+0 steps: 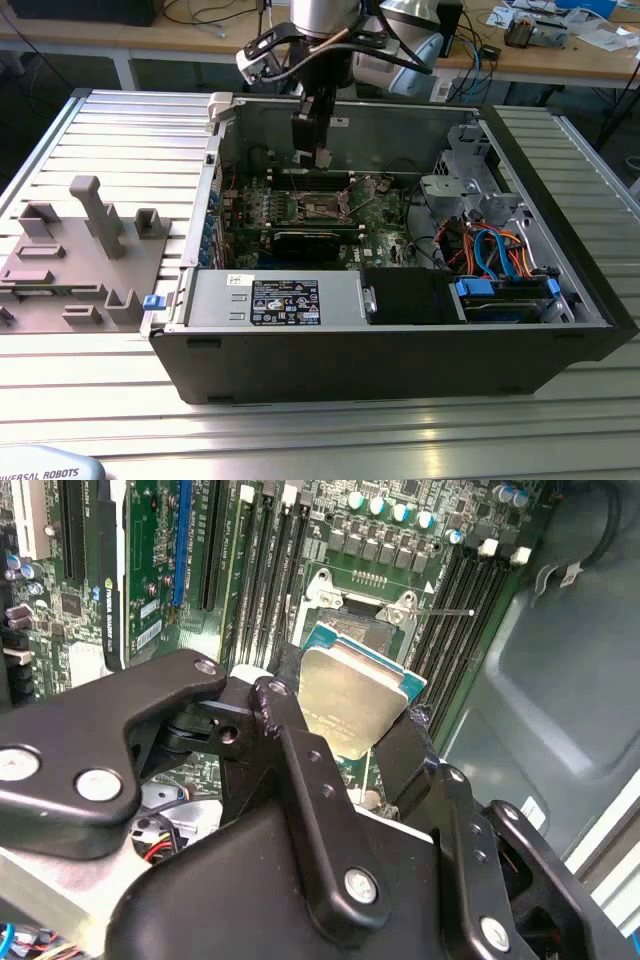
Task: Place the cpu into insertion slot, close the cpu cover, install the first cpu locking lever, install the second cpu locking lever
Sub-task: 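Place the cpu into insertion slot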
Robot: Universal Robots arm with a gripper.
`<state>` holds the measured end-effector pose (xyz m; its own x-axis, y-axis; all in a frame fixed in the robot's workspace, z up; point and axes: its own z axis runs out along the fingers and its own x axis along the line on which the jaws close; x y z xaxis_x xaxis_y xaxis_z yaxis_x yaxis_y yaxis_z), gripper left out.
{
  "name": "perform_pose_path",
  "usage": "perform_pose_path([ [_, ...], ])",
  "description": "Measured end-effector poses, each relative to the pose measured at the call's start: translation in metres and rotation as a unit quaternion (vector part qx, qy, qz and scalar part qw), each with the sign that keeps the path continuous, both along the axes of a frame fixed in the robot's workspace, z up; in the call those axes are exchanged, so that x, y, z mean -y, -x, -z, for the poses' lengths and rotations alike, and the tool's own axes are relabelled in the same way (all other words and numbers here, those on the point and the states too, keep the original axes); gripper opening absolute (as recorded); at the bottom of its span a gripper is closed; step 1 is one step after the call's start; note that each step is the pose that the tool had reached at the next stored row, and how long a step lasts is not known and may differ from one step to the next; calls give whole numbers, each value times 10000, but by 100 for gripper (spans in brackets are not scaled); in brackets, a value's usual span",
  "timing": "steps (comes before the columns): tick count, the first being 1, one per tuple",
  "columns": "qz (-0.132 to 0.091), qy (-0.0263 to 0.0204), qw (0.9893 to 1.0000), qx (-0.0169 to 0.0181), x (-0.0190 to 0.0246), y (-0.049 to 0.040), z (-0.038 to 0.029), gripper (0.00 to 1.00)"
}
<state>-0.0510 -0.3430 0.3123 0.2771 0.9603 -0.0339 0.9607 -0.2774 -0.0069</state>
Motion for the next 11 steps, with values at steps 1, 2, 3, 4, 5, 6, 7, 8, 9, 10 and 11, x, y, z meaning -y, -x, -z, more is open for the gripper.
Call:
perform_pose_path([
  [1, -4, -1, 10000, 0, 0, -1, 1, 54],
  [2, -106, -2, 9999, 0, 0, -1, 1, 54],
  [3, -445, -2, 9990, 0, 0, -1, 1, 54],
  [4, -511, -2, 9987, 0, 0, -1, 1, 54],
  [5, -573, -2, 9984, 0, 0, -1, 1, 54],
  [6, -649, -2, 9979, 0, 0, -1, 1, 54],
  [7, -704, -2, 9975, 0, 0, -1, 1, 54],
  [8, -755, -2, 9971, 0, 0, -1, 1, 54],
  [9, -793, -2, 9968, 0, 0, -1, 1, 54],
  [10, -839, -1, 9965, 0, 0, -1, 1, 54],
  [11, -878, -1, 9961, 0, 0, -1, 1, 54],
])
